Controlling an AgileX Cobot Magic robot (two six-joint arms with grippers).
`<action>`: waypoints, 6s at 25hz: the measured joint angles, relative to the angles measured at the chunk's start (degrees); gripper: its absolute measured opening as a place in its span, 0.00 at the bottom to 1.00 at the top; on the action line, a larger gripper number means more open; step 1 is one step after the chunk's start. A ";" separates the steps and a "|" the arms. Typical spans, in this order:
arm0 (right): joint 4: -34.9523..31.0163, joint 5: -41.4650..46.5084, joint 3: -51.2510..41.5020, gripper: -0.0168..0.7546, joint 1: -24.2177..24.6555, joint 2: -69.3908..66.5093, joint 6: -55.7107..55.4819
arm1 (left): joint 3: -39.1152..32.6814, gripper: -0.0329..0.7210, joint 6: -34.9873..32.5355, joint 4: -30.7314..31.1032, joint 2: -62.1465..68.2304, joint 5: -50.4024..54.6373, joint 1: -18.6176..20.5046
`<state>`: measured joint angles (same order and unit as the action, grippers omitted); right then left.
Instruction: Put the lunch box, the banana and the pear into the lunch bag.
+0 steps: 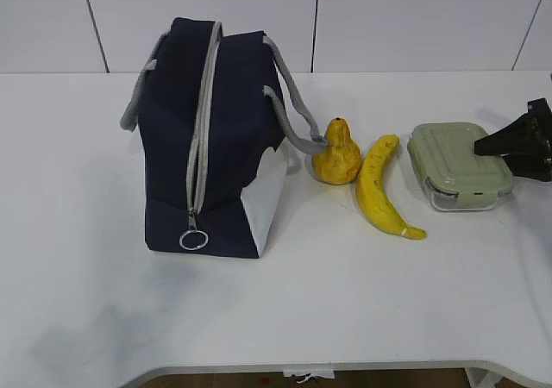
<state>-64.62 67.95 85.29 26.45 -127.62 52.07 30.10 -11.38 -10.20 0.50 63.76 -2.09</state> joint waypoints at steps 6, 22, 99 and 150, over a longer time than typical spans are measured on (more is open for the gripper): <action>-0.41 0.00 0.00 0.48 0.05 0.00 -0.98 | 0.00 0.36 0.00 0.00 0.00 0.00 0.00; -0.52 -1.33 -0.11 0.48 -1.34 12.29 -17.45 | 0.00 0.36 0.00 -0.25 0.00 0.00 0.00; -8.61 -15.94 11.35 0.48 -39.12 13.20 -24.57 | 45.24 0.04 -23.32 -41.31 100.49 -7.41 -8.33; 12.35 -11.12 22.60 0.65 -41.34 -2.05 -35.98 | 45.24 0.04 -23.32 -43.87 102.11 -5.34 -8.33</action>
<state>-52.26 56.83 107.89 -14.89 -129.67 16.09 75.35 -34.71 -54.07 102.61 58.42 -10.41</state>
